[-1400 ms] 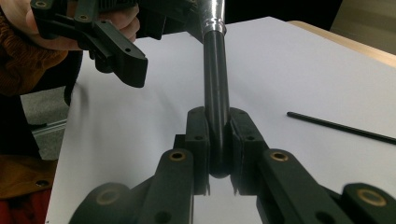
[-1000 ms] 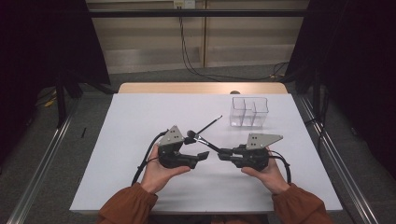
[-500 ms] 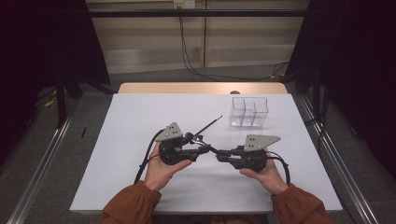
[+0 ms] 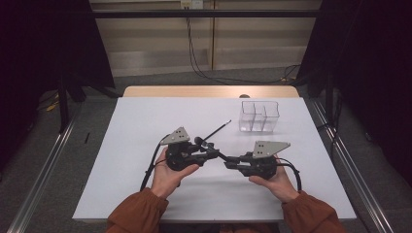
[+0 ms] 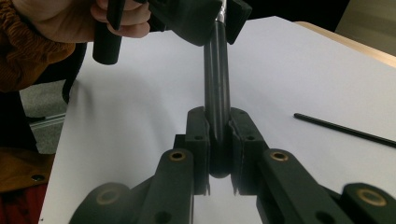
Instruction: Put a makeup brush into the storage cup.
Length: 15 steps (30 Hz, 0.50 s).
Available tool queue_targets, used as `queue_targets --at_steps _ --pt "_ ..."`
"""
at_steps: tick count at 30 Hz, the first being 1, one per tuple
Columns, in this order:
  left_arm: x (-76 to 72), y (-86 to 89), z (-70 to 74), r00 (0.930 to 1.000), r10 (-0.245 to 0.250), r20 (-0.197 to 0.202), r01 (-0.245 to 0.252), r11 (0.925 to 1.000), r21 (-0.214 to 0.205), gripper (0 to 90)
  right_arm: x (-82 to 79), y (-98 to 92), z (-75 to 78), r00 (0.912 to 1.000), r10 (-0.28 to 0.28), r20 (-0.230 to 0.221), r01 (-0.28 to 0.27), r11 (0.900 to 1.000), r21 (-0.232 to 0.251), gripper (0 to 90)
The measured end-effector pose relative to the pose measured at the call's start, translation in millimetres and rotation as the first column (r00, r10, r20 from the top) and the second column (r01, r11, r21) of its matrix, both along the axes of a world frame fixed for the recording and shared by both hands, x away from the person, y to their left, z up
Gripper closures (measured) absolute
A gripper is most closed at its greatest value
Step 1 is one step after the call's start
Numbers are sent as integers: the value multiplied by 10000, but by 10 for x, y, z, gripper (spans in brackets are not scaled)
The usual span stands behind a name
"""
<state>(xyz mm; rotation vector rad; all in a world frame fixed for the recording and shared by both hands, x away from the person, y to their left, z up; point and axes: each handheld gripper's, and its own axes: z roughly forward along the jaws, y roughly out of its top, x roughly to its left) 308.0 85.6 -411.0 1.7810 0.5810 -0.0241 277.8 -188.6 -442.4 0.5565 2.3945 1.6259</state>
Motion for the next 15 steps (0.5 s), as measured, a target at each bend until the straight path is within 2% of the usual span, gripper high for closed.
queue_targets --at_steps 6,10,13,15 --pt "2 -8 20 9998 -66 -212 61 9997 -237 682 -4 19 -16 10000 14 61 -13 9999 -168 800" --pt "-12 -21 38 9998 -158 -122 154 9995 -280 709 -8 37 -33 10000 16 -20 -17 9998 -174 799" --pt "-22 -33 48 9996 -224 -167 215 9983 -546 751 -15 67 -51 9999 132 -79 -134 9997 -225 799" --pt "-26 -43 59 9997 -236 -83 232 9987 -449 755 -14 82 -58 9999 146 -89 -148 9996 -241 799"
